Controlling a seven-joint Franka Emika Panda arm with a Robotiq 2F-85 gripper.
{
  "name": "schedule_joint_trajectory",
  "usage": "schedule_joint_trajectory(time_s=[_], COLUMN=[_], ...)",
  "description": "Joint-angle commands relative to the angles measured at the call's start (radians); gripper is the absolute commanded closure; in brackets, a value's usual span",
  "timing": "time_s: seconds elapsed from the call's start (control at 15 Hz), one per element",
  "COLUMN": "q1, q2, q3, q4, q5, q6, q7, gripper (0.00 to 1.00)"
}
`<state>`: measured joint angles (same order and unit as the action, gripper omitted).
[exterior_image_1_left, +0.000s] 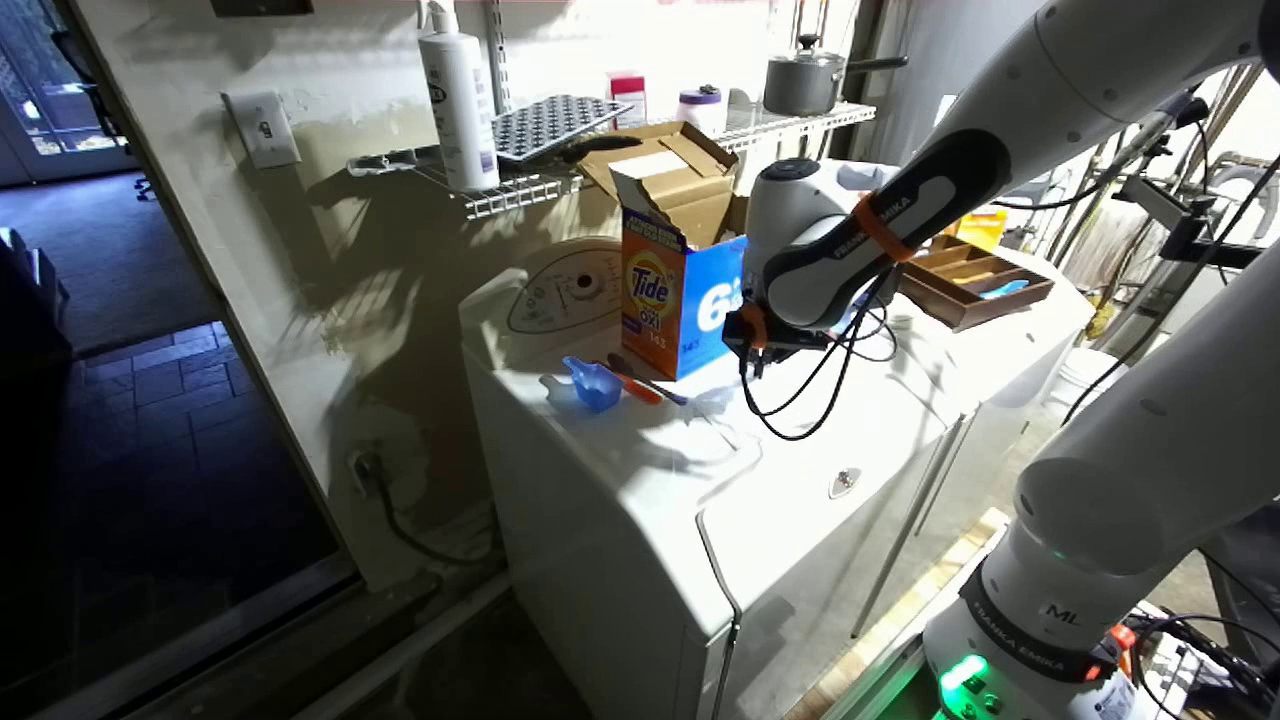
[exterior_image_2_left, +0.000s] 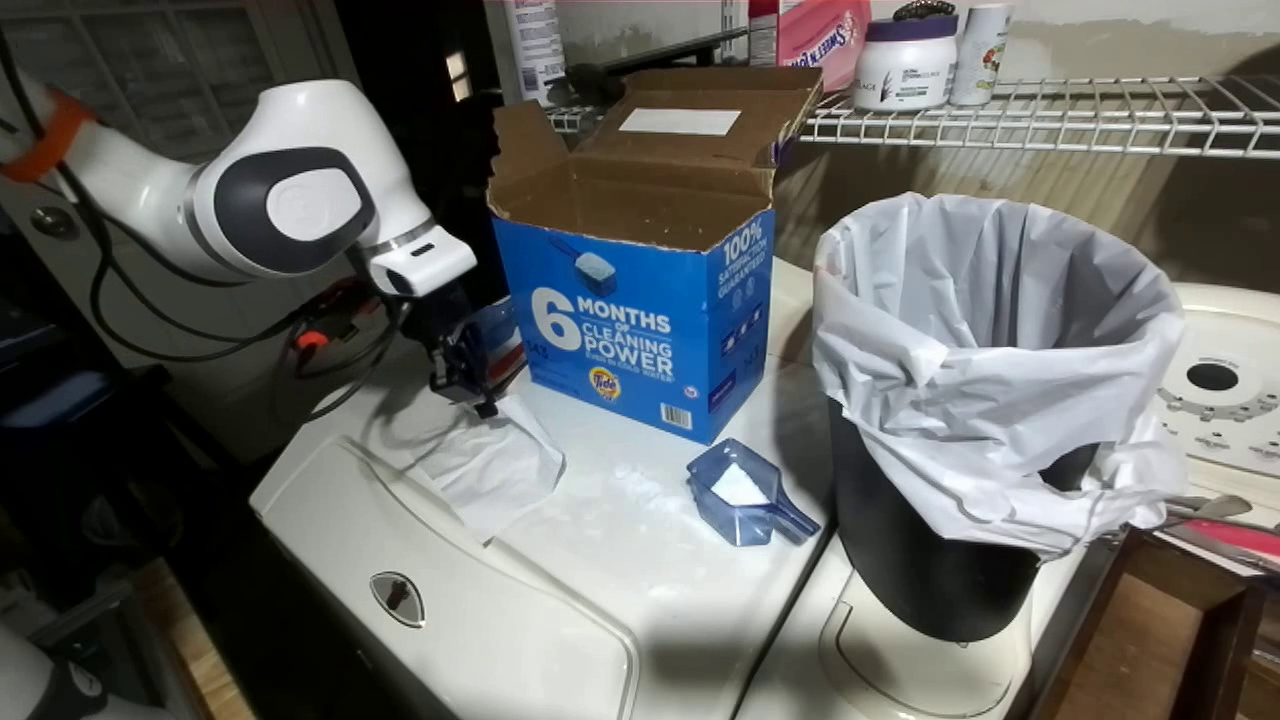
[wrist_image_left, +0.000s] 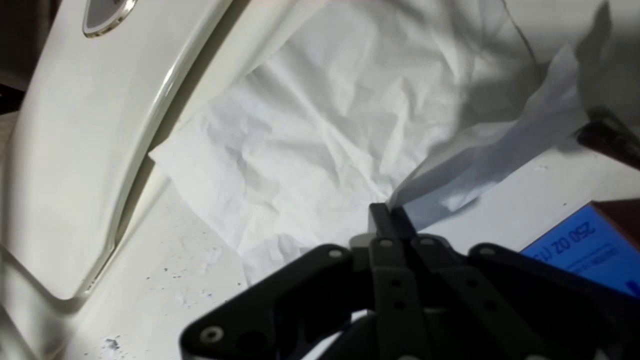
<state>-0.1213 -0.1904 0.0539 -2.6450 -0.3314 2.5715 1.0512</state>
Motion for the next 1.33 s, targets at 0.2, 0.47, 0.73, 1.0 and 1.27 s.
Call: schedule_joint_trajectory(time_s=[0.2, 0.47, 0.73, 1.0, 1.27], q1=[-0.089, -0.126, -0.148, -0.155, -0.143], q2=[-0.061, -0.020, 0.003, 0.040, 0.081], q3=[0.003, 0.002, -0.005, -0.022, -0.045], q4=[0.007, 0.036, 0.060, 0.089, 0.130], q5=[-0.094, -0.149, -0.216, -0.284, -0.352], q6=[-0.061, -0.044, -0.049, -0.033, -0.012], q7=[0.133, 0.171, 0.244, 0.312, 0.389], gripper=[1.00, 1.00, 1.00, 1.00, 1.00])
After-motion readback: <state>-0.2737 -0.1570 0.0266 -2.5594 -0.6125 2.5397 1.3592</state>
